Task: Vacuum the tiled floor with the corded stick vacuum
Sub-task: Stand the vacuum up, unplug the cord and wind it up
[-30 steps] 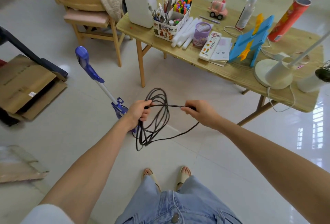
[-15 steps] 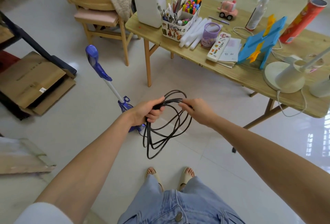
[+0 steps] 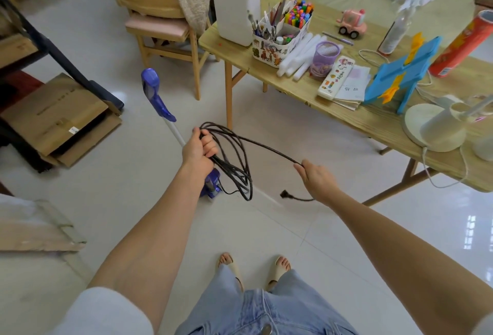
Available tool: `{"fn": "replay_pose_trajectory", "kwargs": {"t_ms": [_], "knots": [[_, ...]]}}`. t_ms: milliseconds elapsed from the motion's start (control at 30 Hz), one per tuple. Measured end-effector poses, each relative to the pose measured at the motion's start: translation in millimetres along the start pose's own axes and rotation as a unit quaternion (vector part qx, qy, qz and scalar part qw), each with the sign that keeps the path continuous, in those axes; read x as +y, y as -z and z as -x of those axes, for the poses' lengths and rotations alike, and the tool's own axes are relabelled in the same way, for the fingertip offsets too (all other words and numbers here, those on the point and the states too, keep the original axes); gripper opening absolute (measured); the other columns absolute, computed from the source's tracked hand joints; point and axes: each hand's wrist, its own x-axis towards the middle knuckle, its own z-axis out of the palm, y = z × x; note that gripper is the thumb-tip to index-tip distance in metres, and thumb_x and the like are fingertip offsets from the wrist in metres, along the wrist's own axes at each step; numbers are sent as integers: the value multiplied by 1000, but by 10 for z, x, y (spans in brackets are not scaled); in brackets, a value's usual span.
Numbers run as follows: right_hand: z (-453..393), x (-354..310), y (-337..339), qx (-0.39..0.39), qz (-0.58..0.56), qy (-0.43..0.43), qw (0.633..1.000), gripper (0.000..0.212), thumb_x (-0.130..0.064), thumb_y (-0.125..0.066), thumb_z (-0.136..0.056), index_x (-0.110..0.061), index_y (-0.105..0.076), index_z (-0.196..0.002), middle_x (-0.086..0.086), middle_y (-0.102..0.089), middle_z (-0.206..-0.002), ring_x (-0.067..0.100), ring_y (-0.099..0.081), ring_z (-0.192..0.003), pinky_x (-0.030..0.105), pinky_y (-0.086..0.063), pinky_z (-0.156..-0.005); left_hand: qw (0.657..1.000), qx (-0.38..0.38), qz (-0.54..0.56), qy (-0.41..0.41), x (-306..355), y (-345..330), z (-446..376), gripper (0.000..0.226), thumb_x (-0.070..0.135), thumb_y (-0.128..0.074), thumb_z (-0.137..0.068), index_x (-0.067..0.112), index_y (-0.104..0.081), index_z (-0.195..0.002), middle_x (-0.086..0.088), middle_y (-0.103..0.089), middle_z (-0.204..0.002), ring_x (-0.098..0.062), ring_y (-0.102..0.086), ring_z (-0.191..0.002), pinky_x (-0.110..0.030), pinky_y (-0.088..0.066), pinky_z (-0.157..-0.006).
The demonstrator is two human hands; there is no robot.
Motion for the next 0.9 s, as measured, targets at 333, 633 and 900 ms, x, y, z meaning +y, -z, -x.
{"fn": "replay_pose_trajectory", "kwargs": {"t_ms": [333, 633, 900], "knots": [[352, -192, -25, -173, 255, 199, 930, 29, -32, -27, -105, -14, -49, -112, 8, -60, -104, 30, -59, -84, 37, -41, -69, 984, 42, -175, -16, 98, 130, -7, 34, 19, -31, -104, 16, -41, -72, 4, -49, -47, -8, -40, -35, -19, -34, -40], [201, -833, 257, -127, 116, 361, 917, 37, -39, -46, -99, -5, -60, -94, 2, -45, -88, 20, -48, -77, 34, -40, -67, 790, -166, -583, 90, -242, 180, 367, 28, 21, -32, -105, 4, -47, -90, -11, -66, -71, -26, -68, -60, -37, -58, -64], [-44, -1009, 359, -122, 15, 320, 939, 36, -51, -53, -91, -18, -53, -78, 0, -49, -81, 16, -46, -68, 27, -37, -62, 818, -220, -485, 217, -131, 286, 601, 31, 25, -31, -104, 12, -46, -81, 0, -41, -55, -12, -37, -42, -22, -36, -43]]}}
